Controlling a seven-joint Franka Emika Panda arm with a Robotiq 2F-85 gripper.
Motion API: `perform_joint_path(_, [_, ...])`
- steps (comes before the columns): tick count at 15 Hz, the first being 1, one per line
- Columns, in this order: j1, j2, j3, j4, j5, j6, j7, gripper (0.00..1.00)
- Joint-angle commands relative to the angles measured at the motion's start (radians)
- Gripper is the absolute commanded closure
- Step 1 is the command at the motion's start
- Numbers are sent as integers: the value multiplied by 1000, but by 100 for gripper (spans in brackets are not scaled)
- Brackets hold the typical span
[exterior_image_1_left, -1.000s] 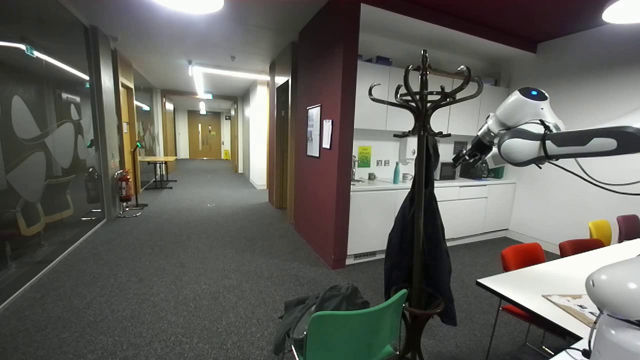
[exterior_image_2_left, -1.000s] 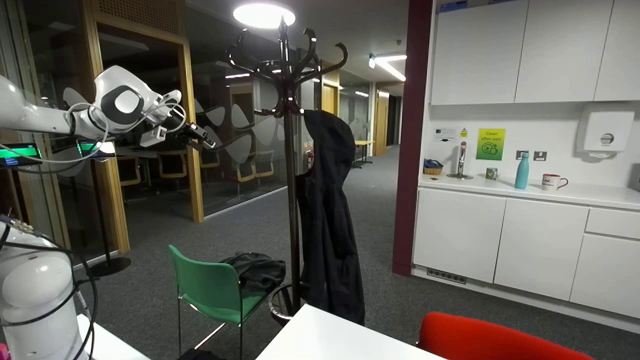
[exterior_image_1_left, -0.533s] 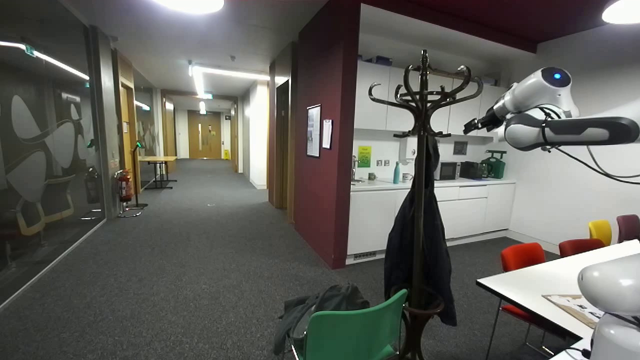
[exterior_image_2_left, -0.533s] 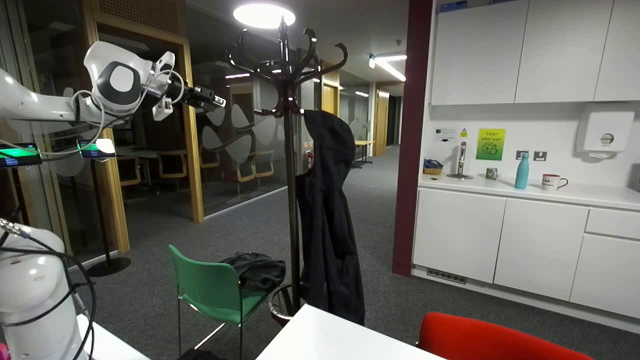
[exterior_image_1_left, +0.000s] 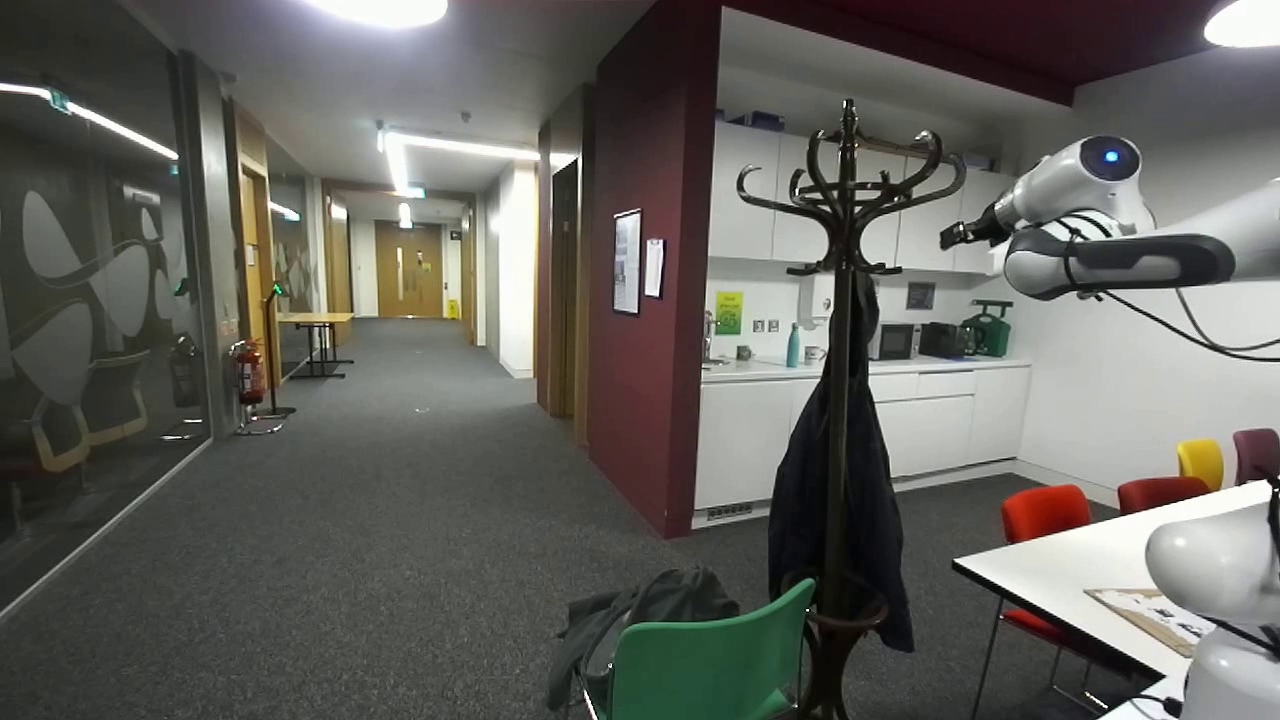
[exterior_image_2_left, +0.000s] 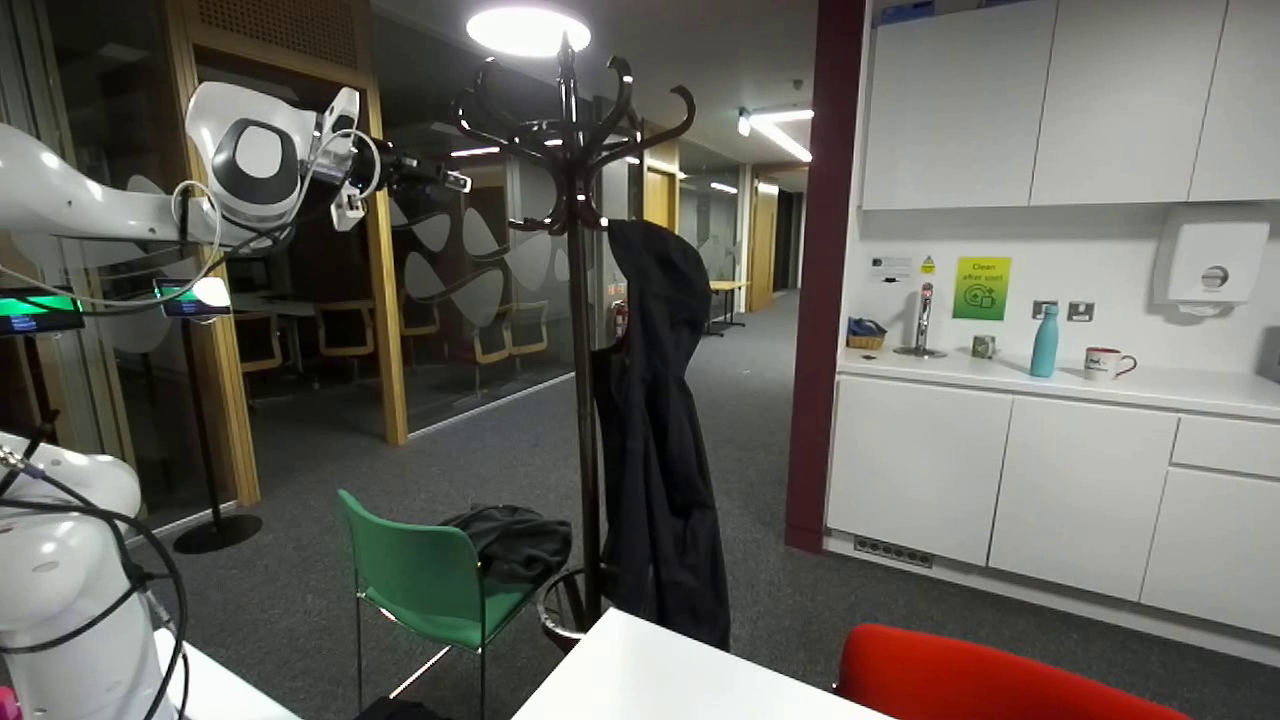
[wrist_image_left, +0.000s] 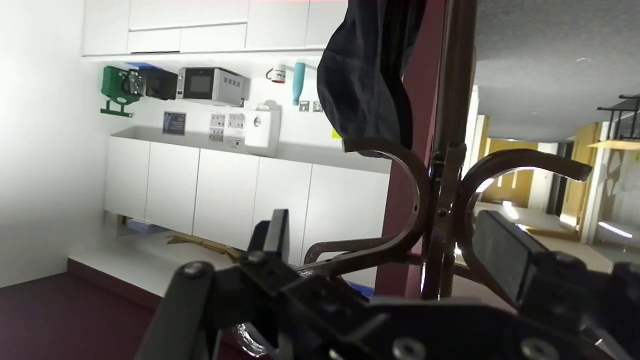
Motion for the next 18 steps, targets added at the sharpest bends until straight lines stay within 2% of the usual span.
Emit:
perform_joint_path(1, [-8,-4,5,-18,3,53,-6,0])
perform_joint_path(4, [-48,25,15,-2,-6,144,-1,0])
perform_joint_path(7, [-136,62,49,21,9,248,6,0])
perform_joint_path(13, [-331,139,171,43,129,436,-28,0])
perform_joint_path(14, [-354,154,185,54,83,460,26,0])
perform_joint_path(18, [-451,194,279,106,96,525,32,0])
